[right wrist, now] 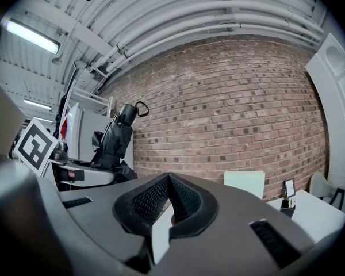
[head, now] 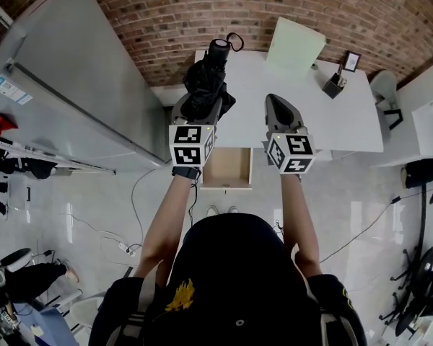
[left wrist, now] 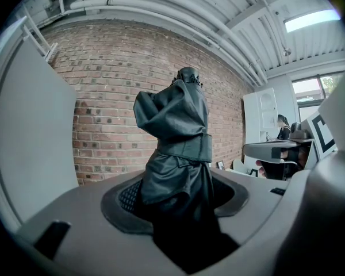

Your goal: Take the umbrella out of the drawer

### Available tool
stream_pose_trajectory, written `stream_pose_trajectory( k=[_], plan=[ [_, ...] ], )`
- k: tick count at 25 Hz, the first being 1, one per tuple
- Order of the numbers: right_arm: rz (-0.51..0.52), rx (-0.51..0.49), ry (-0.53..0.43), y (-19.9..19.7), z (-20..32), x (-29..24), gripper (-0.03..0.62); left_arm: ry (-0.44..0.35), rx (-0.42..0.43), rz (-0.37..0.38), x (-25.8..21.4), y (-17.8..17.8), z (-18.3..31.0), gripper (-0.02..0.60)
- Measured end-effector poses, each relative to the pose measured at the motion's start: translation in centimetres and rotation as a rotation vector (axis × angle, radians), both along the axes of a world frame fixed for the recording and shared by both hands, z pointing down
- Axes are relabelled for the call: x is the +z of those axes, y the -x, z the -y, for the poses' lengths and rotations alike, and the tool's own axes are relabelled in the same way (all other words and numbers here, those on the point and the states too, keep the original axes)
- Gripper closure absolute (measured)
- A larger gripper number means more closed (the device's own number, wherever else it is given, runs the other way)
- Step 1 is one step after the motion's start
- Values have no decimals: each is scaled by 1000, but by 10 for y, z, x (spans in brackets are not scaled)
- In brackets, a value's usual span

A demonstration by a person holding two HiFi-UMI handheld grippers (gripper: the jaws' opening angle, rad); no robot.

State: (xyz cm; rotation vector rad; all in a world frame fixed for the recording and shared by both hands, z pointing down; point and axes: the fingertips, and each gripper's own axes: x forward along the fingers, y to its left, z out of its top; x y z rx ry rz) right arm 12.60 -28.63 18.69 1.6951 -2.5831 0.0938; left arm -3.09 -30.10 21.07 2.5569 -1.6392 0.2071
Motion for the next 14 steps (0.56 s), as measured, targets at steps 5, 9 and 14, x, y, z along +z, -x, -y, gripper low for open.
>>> stream_pose_trajectory(
  k=[5, 9, 14],
  plan=[
    [8, 23, -1, -6, -1, -3, 571, -2, 3, 7, -3, 8, -1, 311],
    [5, 12, -6, -1, 0, -7, 571, 0, -5, -12, -5, 14, 0, 310],
    [-3, 2, -1, 2, -1, -5, 571, 0, 3, -7, -3, 10, -4, 310]
  ],
)
